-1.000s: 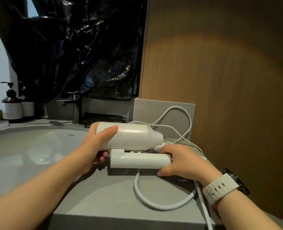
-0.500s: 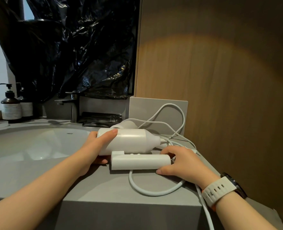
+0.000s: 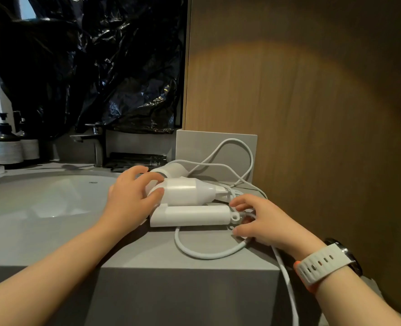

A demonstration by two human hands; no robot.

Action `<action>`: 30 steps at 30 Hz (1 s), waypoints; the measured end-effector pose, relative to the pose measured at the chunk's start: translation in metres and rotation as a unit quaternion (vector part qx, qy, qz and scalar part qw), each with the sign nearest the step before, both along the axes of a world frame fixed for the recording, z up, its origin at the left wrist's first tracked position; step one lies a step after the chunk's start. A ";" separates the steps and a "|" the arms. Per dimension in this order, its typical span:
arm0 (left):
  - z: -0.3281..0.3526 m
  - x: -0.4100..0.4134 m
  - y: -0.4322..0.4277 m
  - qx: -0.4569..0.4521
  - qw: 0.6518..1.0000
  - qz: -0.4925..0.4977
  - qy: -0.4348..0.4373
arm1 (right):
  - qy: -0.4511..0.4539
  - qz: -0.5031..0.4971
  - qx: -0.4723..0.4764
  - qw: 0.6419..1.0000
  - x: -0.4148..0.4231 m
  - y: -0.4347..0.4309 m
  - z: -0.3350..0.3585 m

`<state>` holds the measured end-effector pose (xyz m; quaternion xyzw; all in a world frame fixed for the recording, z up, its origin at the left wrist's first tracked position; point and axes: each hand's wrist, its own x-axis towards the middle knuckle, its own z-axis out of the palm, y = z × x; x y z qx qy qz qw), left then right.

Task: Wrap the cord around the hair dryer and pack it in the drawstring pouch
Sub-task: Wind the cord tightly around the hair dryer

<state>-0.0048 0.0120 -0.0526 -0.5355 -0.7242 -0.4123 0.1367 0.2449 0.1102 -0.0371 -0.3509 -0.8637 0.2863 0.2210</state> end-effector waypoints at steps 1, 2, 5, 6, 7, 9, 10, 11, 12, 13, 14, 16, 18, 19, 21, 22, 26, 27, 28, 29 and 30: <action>0.000 0.006 -0.003 0.011 0.999 0.005 0.032 | -0.009 -0.018 0.018 1.000 0.006 -0.003 0.000; 0.000 0.013 -0.005 0.031 0.997 0.001 0.071 | -0.016 -0.040 0.041 0.998 0.012 -0.006 0.001; -0.003 0.038 -0.009 0.052 0.989 -0.043 0.130 | -0.025 -0.085 0.045 0.995 0.030 -0.018 0.005; -0.003 0.048 -0.009 0.051 0.987 -0.070 0.139 | -0.036 -0.093 0.035 0.994 0.035 -0.021 0.005; -0.003 0.058 -0.008 0.048 0.983 -0.095 0.149 | -0.052 -0.103 0.030 0.993 0.040 -0.024 0.004; -0.002 0.073 -0.003 0.039 0.975 -0.135 0.174 | -0.080 -0.124 0.038 0.988 0.049 -0.028 0.001; -0.001 0.080 0.000 0.036 0.970 -0.153 0.184 | -0.082 -0.127 0.043 0.988 0.052 -0.030 0.000; 0.000 0.088 0.005 0.025 0.967 -0.170 0.189 | -0.069 -0.126 0.045 0.989 0.054 -0.032 -0.002; 0.002 0.095 0.010 0.006 0.964 -0.182 0.194 | -0.045 -0.121 0.042 0.991 0.056 -0.034 -0.003; 0.003 0.103 0.015 -0.030 0.960 -0.193 0.199 | -0.016 -0.117 0.033 0.992 0.057 -0.035 -0.003; 0.005 0.110 0.021 -0.069 0.956 -0.200 0.205 | 0.012 -0.117 0.028 0.993 0.058 -0.036 -0.002; 0.008 0.122 0.031 -0.122 0.946 -0.209 0.214 | 0.050 -0.116 0.025 0.992 0.060 -0.037 0.001; 0.011 0.128 0.039 -0.150 0.939 -0.207 0.228 | 0.068 -0.105 0.014 0.992 0.062 -0.036 0.002; 0.013 0.130 0.042 -0.163 0.936 -0.201 0.239 | 0.066 -0.102 0.013 0.993 0.064 -0.035 0.002; 0.013 0.134 0.045 -0.169 0.935 -0.193 0.246 | 0.053 -0.107 0.022 0.993 0.070 -0.032 0.001; 0.012 0.135 0.046 -0.154 0.939 -0.190 0.244 | 0.049 -0.115 0.023 0.992 0.075 -0.030 0.002; 0.006 0.139 0.052 -0.052 0.969 -0.149 0.189 | 0.078 -0.171 0.011 0.982 0.104 -0.025 0.008; 0.004 0.139 0.054 -0.037 0.975 -0.132 0.178 | 0.098 -0.184 0.004 0.978 0.112 -0.024 0.010; 0.003 0.140 0.055 -0.030 0.978 -0.116 0.171 | 0.127 -0.191 -0.009 0.973 0.119 -0.023 0.011; 0.003 0.141 0.057 -0.030 0.980 -0.108 0.168 | 0.161 -0.192 -0.023 0.968 0.123 -0.023 0.012; 0.001 0.142 0.059 -0.036 0.979 -0.107 0.168 | 0.190 -0.192 -0.029 0.962 0.126 -0.023 0.013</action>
